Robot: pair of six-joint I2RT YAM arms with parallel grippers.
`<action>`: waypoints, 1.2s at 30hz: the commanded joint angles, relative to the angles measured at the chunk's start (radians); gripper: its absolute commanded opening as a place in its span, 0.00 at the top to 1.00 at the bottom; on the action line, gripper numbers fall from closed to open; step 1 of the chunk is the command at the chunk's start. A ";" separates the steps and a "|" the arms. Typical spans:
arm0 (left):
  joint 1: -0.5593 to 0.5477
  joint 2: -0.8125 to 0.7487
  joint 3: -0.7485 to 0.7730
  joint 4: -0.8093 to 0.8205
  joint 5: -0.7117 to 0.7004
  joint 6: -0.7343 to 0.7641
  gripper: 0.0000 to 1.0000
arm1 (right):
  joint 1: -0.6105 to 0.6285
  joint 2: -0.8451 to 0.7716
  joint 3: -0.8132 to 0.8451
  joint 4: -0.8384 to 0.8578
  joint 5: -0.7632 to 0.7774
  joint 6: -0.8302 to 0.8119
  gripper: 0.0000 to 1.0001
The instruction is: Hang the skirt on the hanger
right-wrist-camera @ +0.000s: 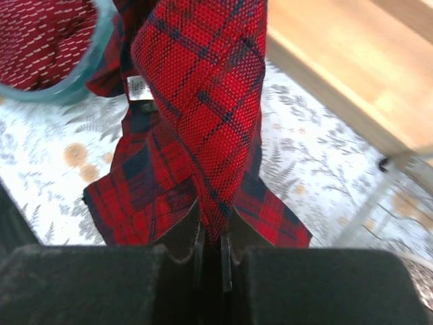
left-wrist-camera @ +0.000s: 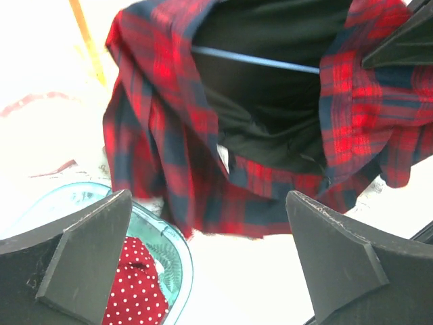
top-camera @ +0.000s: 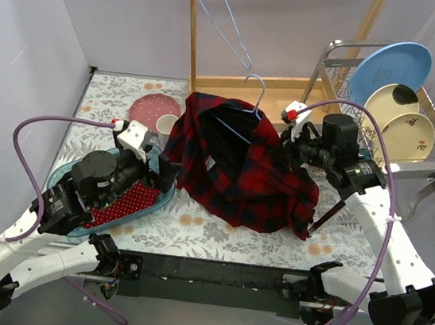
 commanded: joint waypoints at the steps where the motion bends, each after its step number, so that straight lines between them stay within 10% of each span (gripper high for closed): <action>1: 0.002 0.013 -0.010 0.032 -0.023 0.020 0.02 | -0.005 -0.044 0.087 0.072 0.187 0.065 0.99; 36: 0.000 -0.067 -0.084 0.049 -0.031 0.023 0.02 | -0.014 0.304 0.427 0.187 0.508 0.185 0.99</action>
